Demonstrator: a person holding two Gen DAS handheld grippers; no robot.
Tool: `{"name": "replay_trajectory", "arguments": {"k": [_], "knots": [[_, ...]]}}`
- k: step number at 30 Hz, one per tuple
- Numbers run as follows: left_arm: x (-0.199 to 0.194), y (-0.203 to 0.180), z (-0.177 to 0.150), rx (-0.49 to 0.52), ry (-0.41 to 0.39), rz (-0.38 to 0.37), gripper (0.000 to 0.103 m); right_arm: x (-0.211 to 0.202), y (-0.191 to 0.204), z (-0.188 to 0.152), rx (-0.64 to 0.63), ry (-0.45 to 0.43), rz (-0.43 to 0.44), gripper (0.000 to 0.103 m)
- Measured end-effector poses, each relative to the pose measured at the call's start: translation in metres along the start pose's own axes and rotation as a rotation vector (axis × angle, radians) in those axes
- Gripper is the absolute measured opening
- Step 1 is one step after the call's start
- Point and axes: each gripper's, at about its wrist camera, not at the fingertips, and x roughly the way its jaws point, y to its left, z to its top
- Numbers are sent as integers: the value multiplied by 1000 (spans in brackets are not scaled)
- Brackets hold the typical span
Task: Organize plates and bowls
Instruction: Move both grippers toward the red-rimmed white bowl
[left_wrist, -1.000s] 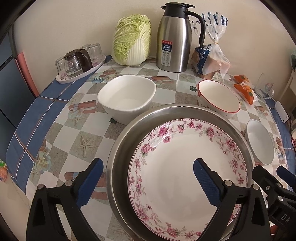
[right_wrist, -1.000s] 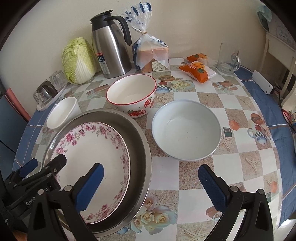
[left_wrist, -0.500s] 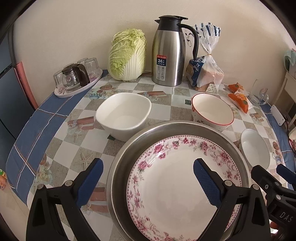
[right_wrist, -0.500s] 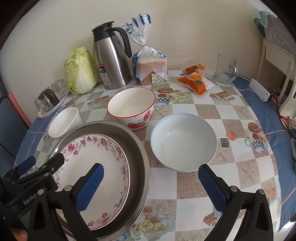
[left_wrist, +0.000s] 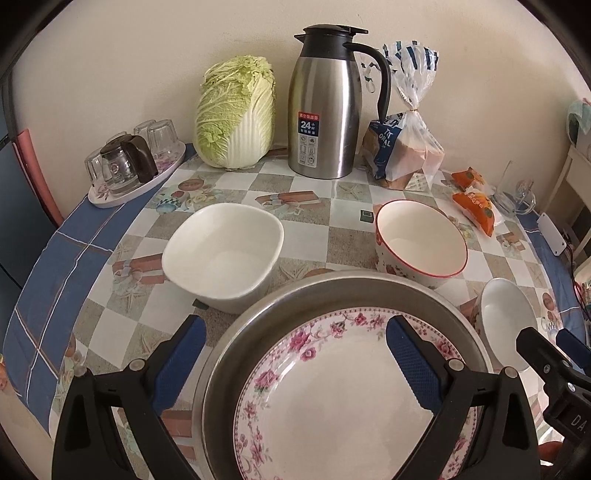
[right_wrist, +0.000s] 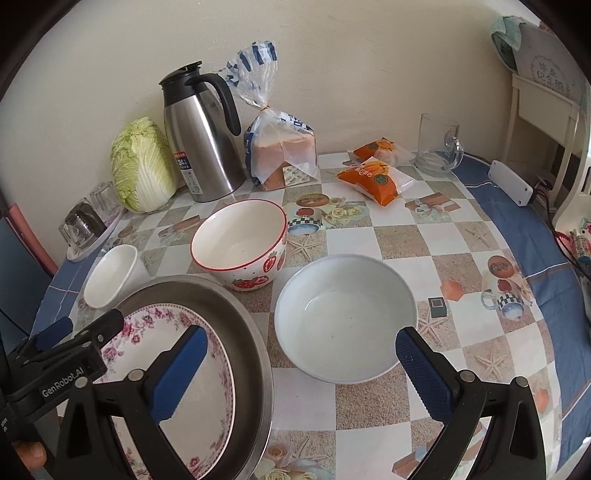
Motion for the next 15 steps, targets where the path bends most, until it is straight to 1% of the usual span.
{"name": "replay_trajectory", "arguments": {"k": [5,12,15], "knots": [[5,4,28,25,-46,18,98,6,-6,19,20,-22,-14,103],[11,9,71,79,-46,-34,98,16,-2,56,-41,-20,-20,103],[11,8,87,106,-51,-47,98,19,0,75,-74,-24,-41,103]]}}
